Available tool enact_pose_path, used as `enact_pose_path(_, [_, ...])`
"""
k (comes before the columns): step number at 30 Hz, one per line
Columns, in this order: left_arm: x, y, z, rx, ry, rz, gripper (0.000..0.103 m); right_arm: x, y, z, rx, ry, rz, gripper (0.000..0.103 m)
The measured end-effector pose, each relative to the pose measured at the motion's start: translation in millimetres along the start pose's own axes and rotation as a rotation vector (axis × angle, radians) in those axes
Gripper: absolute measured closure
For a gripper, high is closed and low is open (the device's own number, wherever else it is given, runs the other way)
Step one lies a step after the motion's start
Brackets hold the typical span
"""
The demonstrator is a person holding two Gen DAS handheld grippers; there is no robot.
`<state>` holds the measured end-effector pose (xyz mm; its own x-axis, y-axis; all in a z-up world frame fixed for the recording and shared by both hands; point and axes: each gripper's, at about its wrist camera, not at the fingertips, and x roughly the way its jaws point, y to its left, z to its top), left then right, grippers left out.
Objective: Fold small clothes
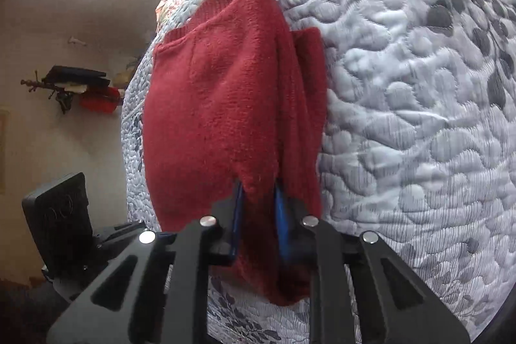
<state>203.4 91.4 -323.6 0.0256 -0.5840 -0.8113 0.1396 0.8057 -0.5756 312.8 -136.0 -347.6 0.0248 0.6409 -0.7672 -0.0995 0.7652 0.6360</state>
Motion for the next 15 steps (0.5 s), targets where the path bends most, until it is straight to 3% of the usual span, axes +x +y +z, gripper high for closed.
enact_pose_path(6, [-3.8, 6.0, -9.1, -0.02, 0.003, -0.005, 0.023, -1.2, -30.4, -17.0, 0.126, -0.001, 0.059, 0.089])
enact_pose_path(8, [-6.5, 8.6, -13.4, -0.03, 0.002, -0.007, 0.023, -11.8, -30.5, -19.1, 0.13, -0.029, 0.14, 0.074])
enact_pose_path(10, [-13.4, 9.4, -17.1, -0.033, -0.013, -0.009, 0.023, -26.3, -27.3, -20.4, 0.124, -0.066, 0.143, 0.048])
enact_pose_path(15, [-28.3, 20.5, -29.3, -0.076, -0.049, -0.008, 0.023, -29.4, -40.4, -39.7, 0.134, -0.016, 0.136, 0.036])
